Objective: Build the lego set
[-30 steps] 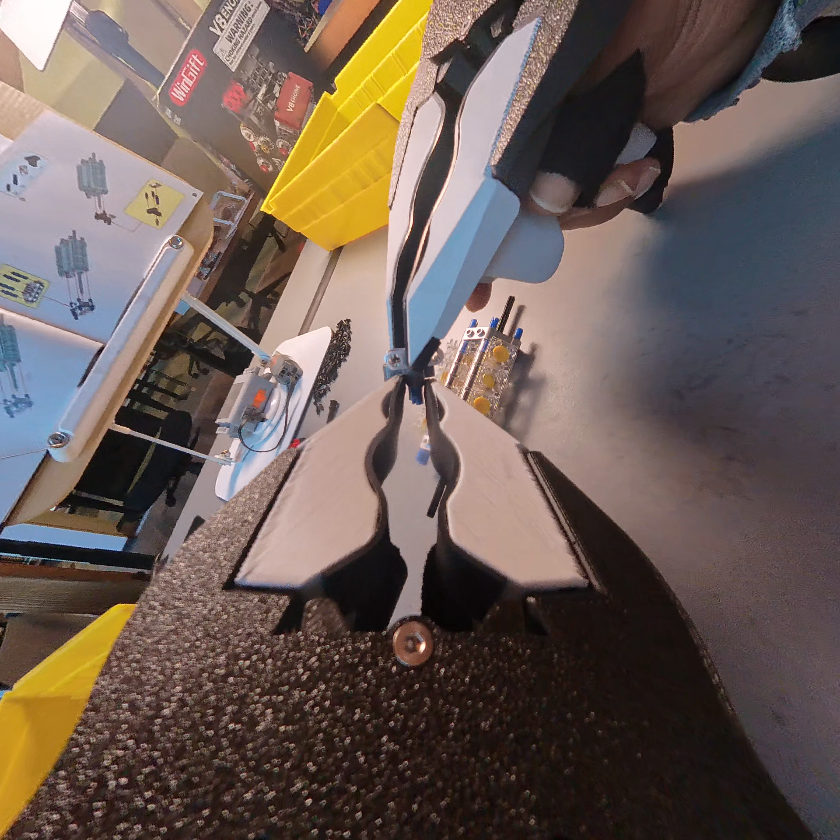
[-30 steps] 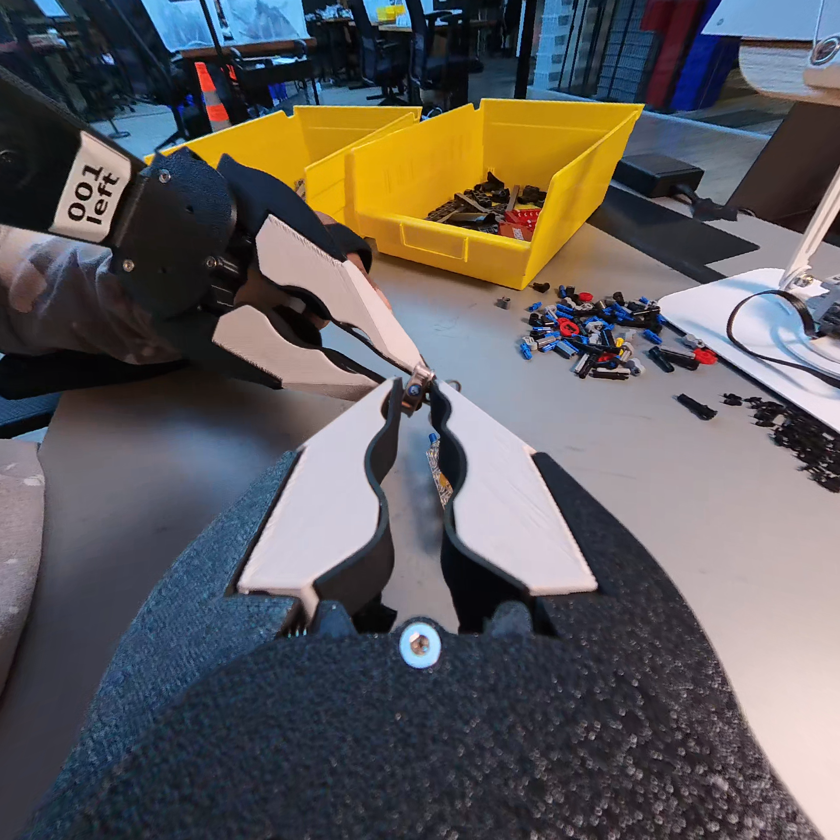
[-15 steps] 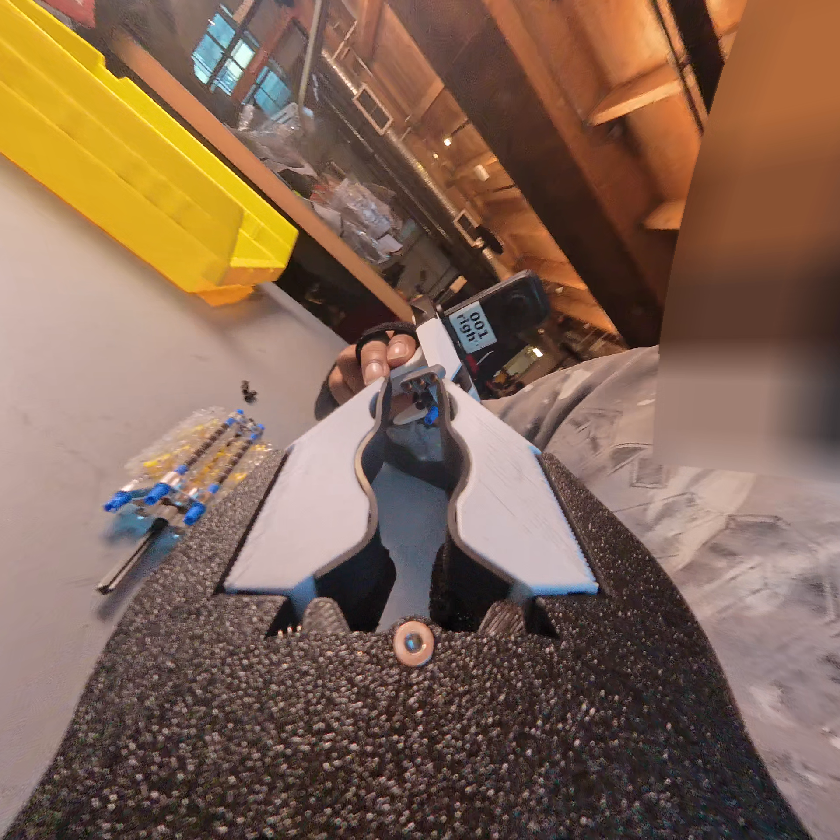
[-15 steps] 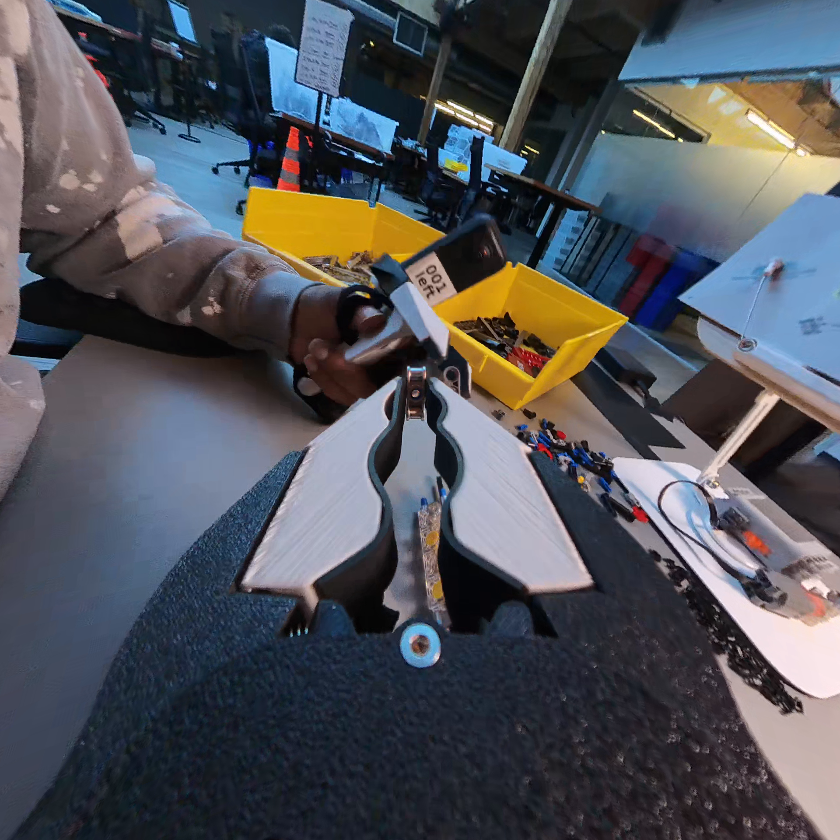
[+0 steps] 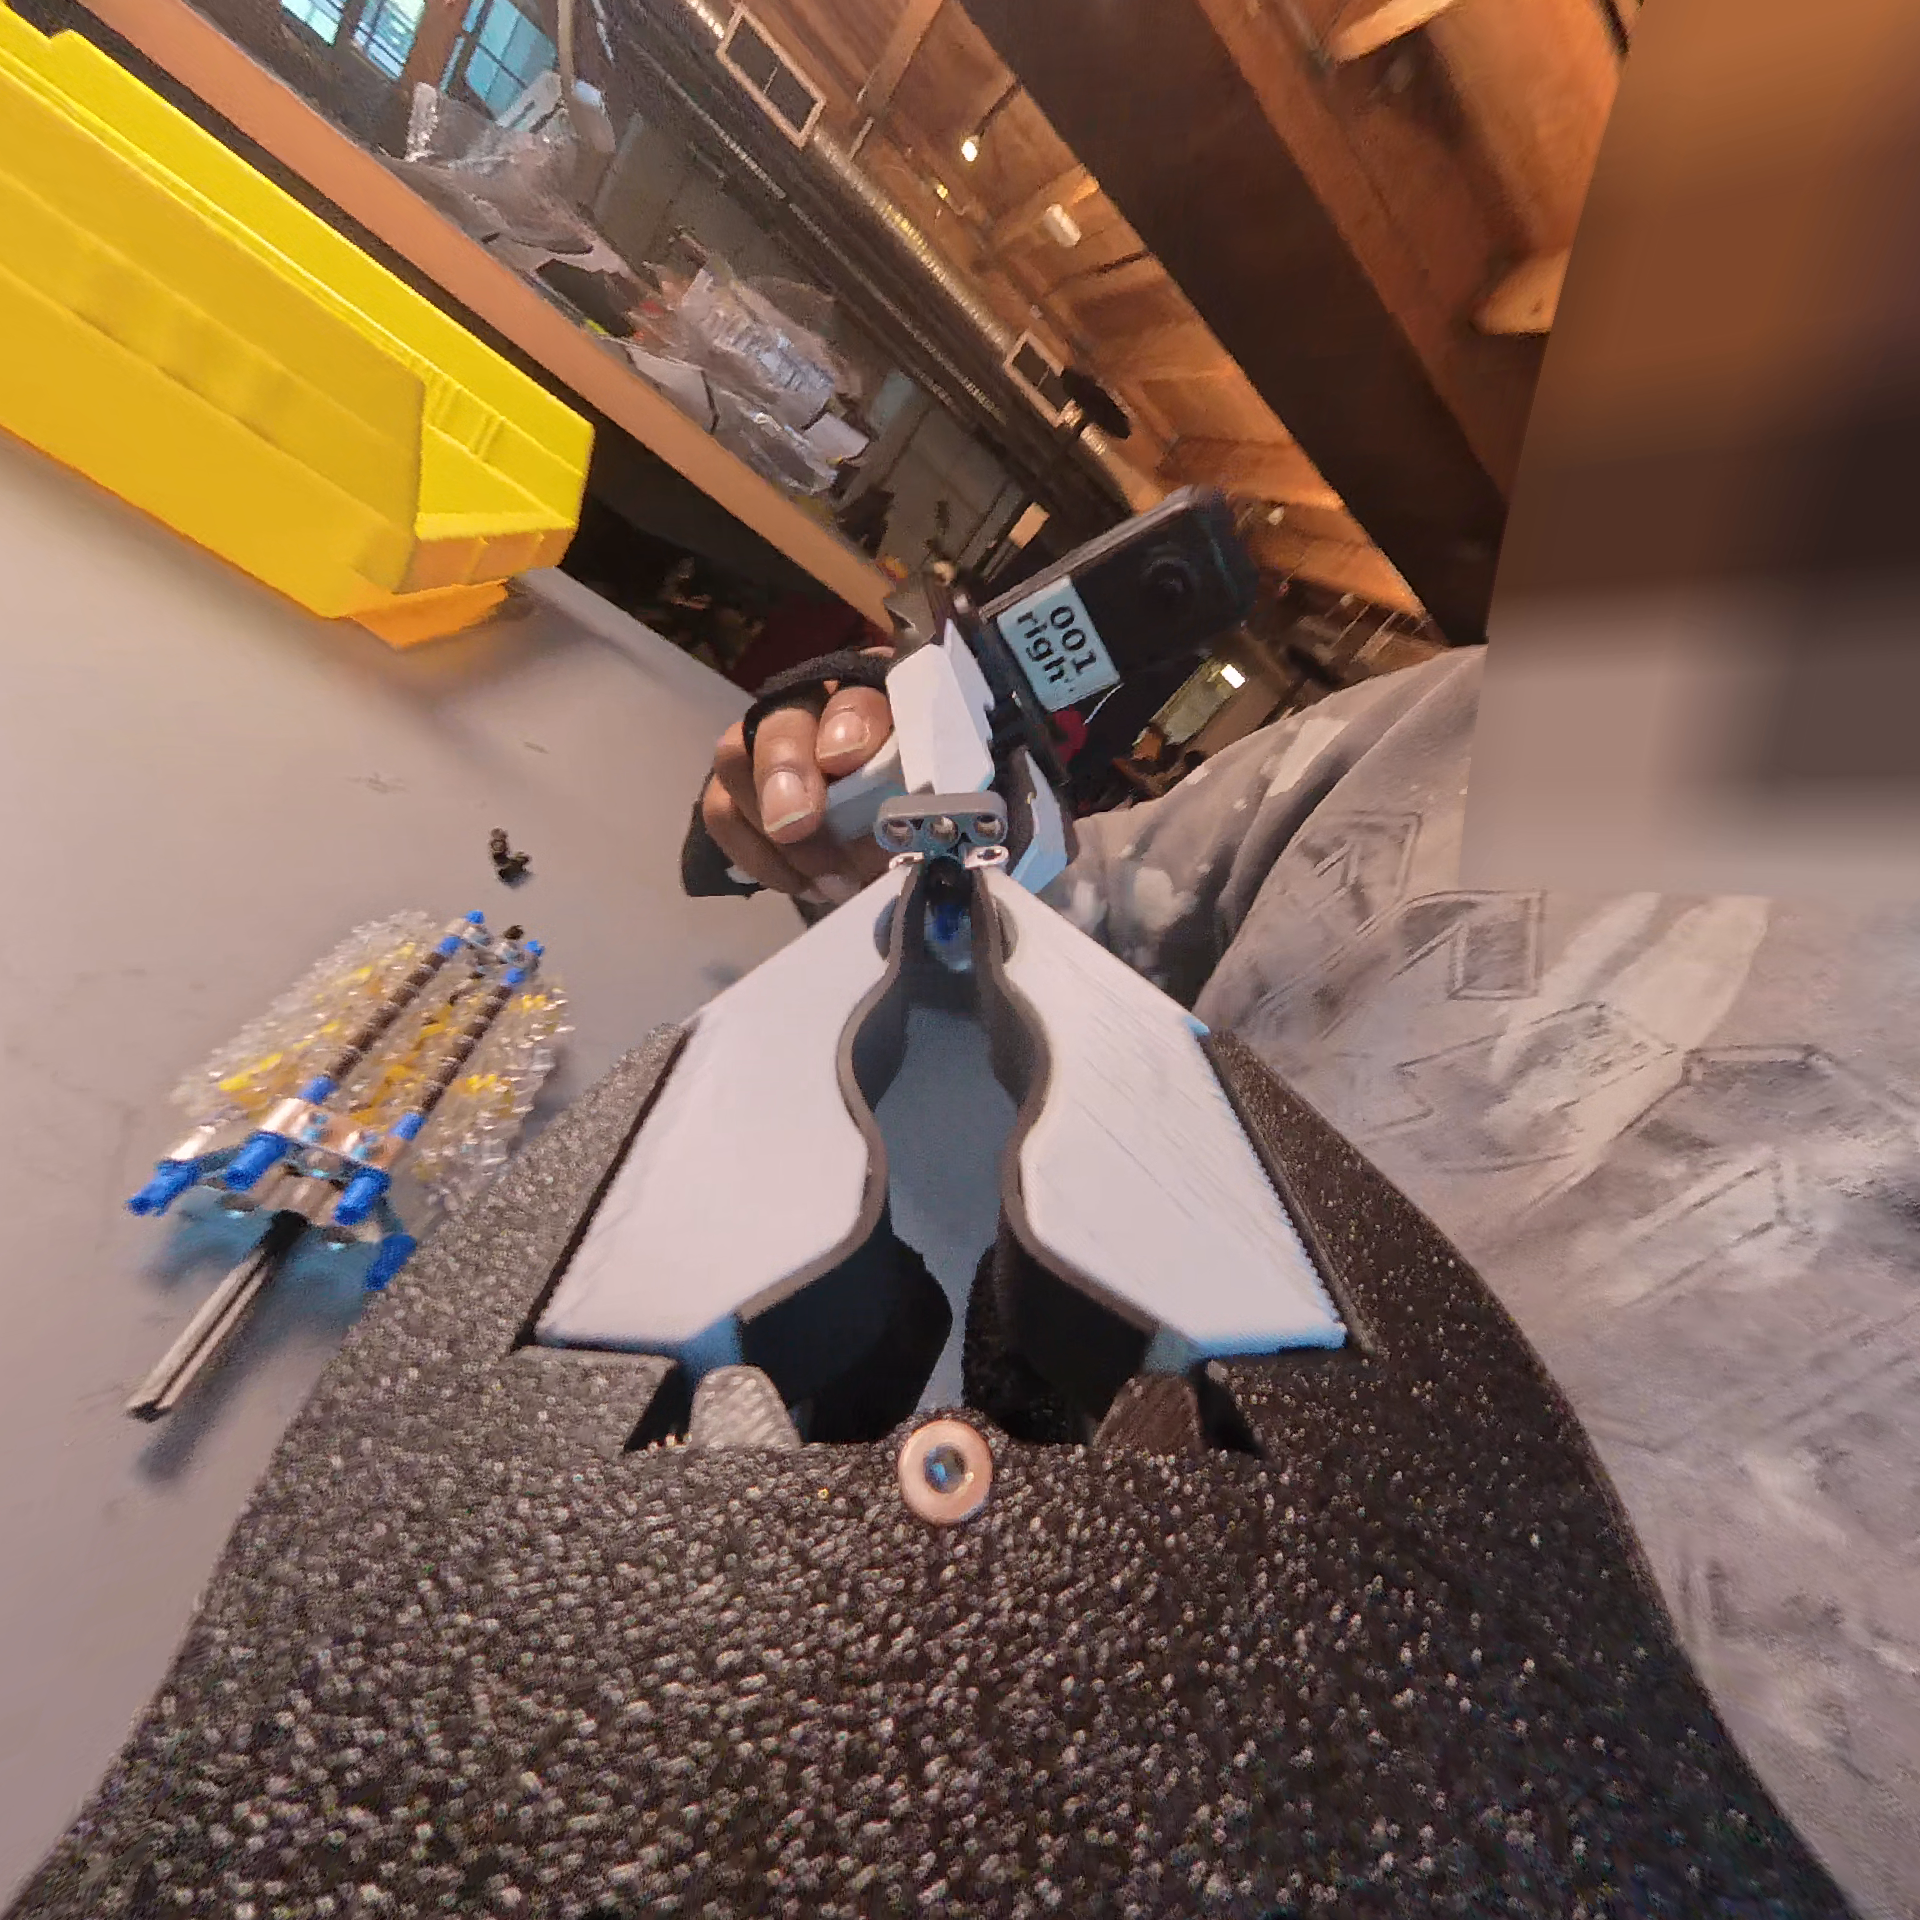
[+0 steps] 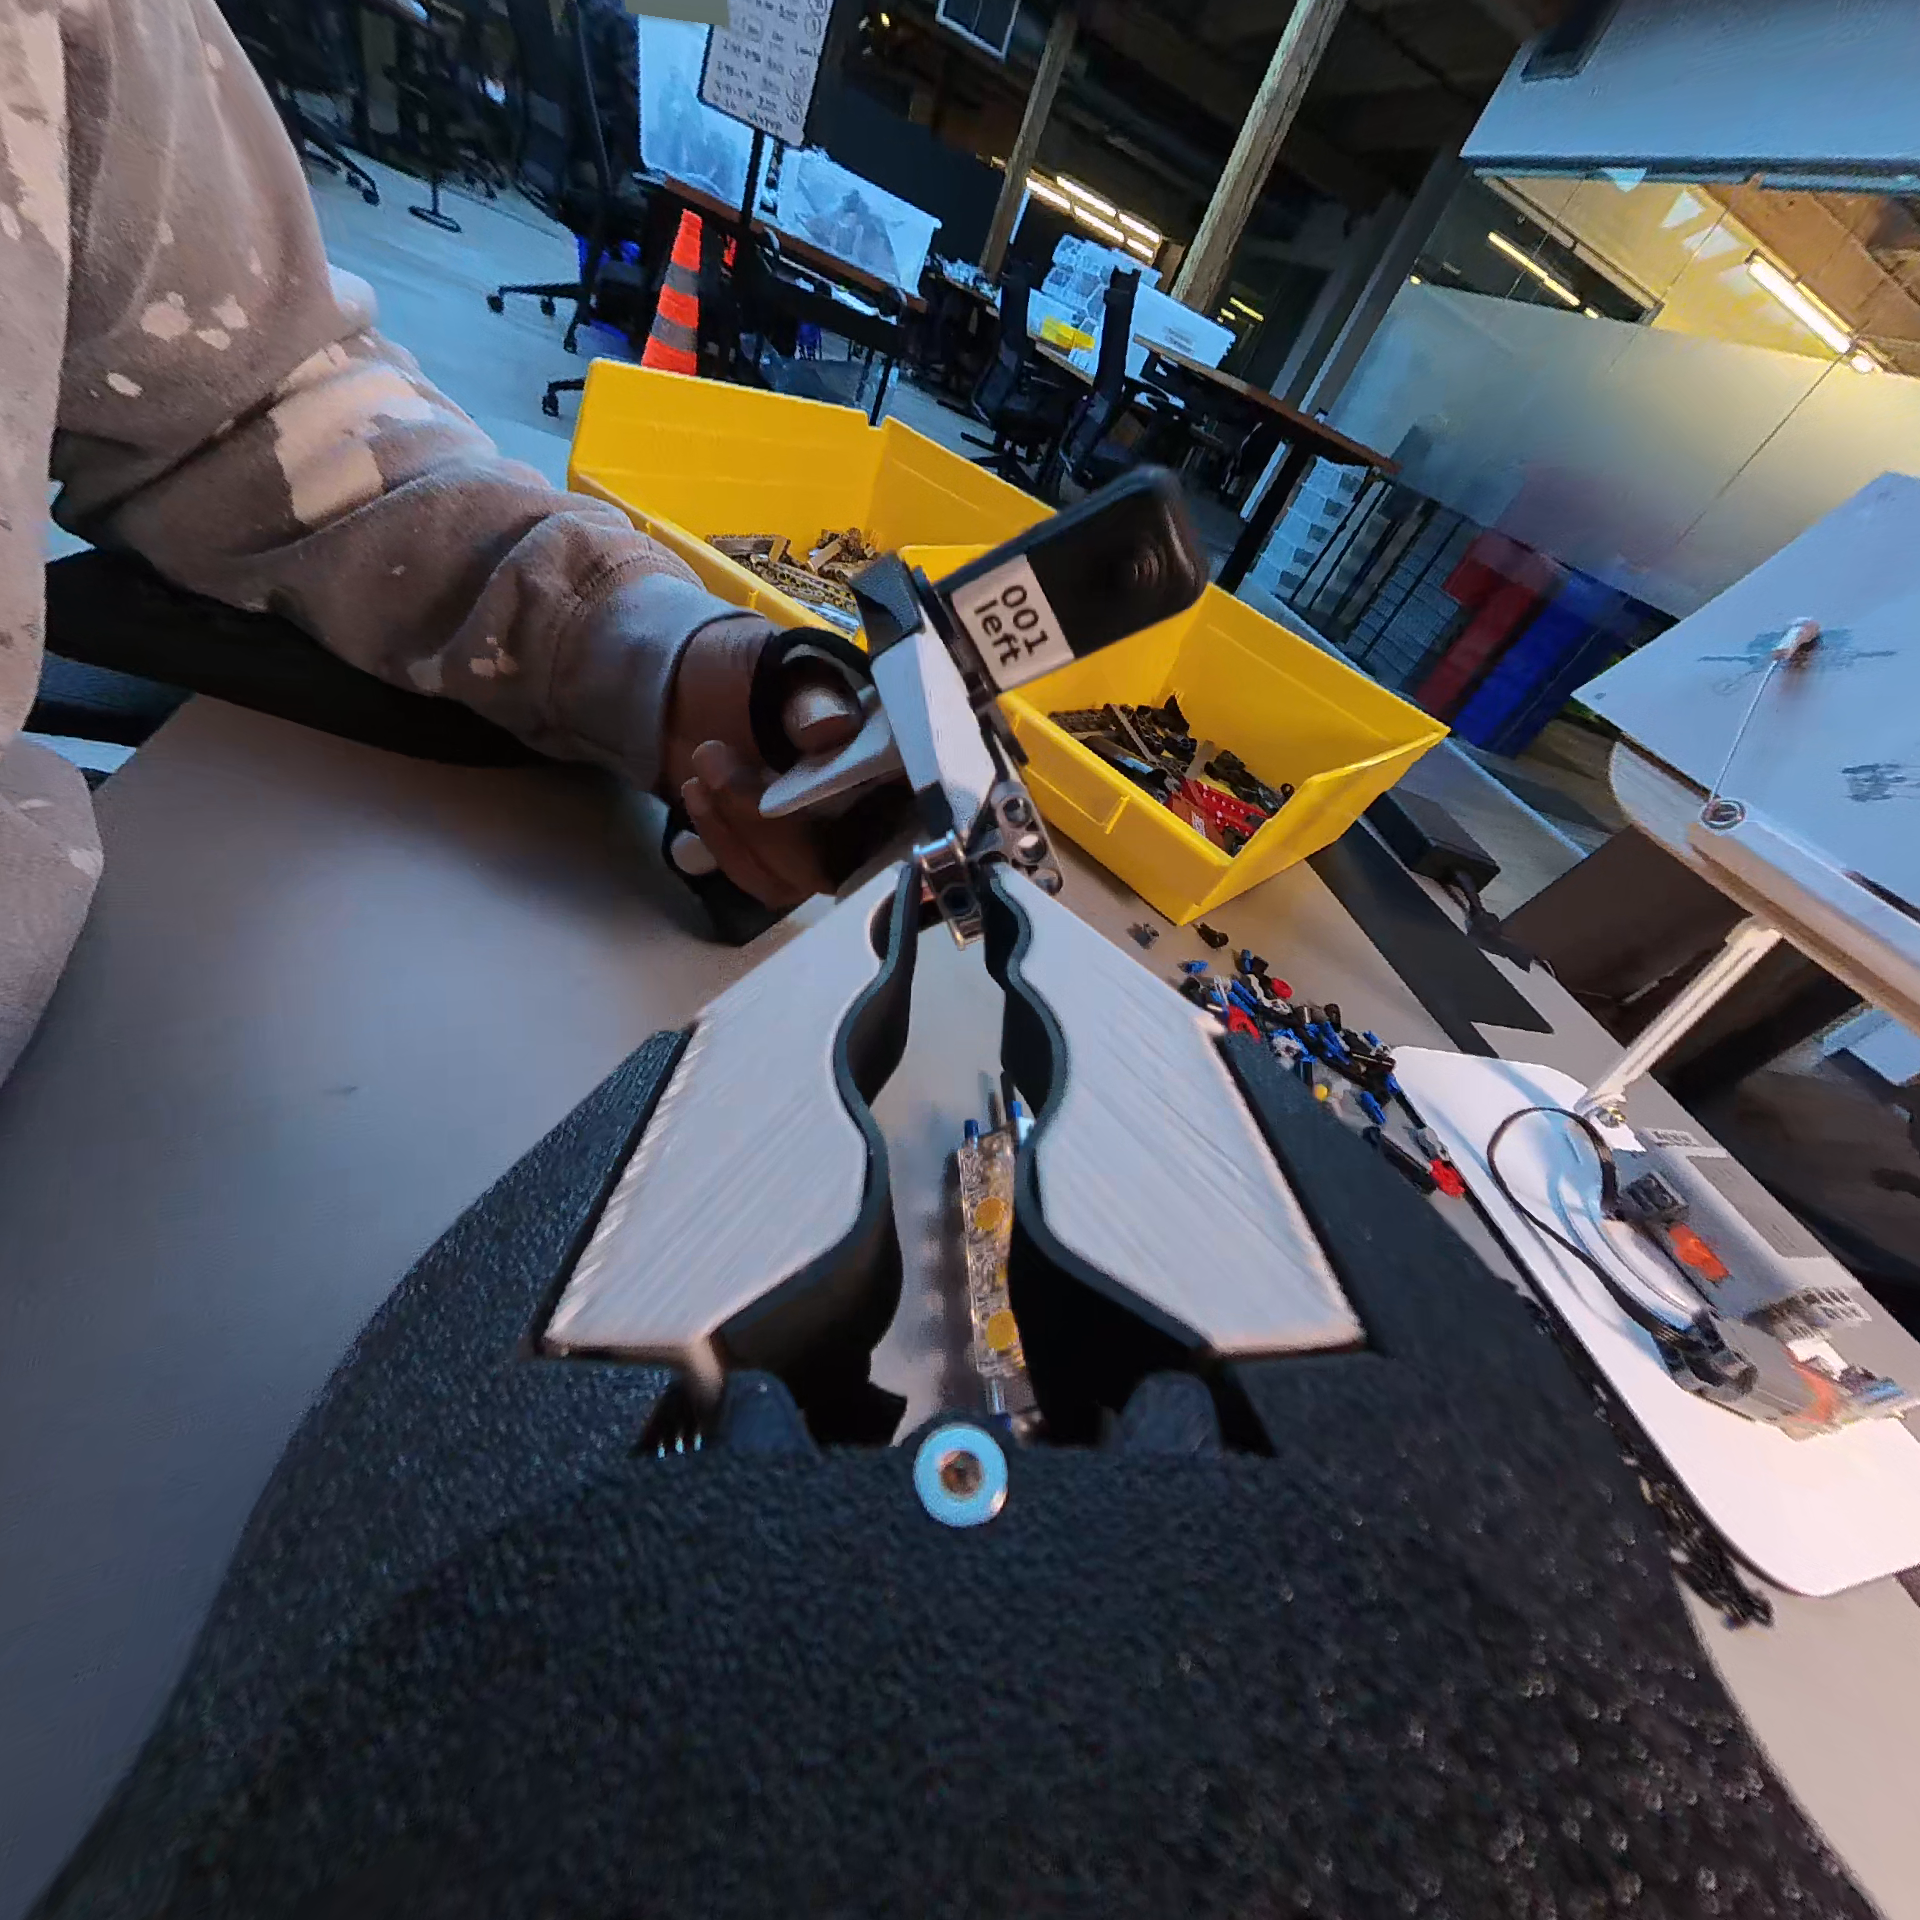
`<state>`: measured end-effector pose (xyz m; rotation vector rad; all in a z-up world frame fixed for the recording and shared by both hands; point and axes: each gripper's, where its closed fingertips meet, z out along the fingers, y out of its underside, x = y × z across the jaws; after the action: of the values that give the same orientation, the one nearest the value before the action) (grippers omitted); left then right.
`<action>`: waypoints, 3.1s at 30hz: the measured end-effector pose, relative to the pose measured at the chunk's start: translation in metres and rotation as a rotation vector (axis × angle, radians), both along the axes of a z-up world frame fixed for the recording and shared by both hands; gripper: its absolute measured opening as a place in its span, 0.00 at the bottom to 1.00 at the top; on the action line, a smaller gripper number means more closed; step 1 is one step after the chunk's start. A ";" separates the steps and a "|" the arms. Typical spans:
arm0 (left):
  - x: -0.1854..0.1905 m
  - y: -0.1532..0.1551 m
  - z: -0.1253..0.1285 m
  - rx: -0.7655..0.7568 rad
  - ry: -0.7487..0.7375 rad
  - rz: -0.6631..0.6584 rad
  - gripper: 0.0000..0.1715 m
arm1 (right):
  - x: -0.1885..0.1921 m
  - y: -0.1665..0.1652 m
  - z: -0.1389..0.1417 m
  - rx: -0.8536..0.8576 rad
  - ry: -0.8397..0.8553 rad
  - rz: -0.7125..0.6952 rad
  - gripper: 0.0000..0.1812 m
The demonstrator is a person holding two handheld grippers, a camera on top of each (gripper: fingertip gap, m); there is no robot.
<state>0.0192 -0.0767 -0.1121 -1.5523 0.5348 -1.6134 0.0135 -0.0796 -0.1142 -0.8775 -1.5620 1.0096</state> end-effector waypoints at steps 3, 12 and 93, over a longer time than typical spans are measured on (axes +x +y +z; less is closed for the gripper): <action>0.000 0.000 -0.007 0.132 0.143 0.049 0.04 | 0.000 0.003 -0.005 -0.022 -0.027 -0.004 0.07; 0.001 0.001 -0.010 0.268 0.240 0.115 0.04 | 0.001 0.006 -0.010 -0.103 -0.061 0.016 0.11; 0.008 -0.007 -0.113 0.161 0.889 -0.009 0.06 | 0.120 0.098 -0.082 -0.205 -0.639 -0.310 0.12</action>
<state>0.0276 -0.0835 -0.2248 -2.0922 1.0996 -0.7796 0.1337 0.0188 -0.1966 -1.6466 -1.7747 0.7014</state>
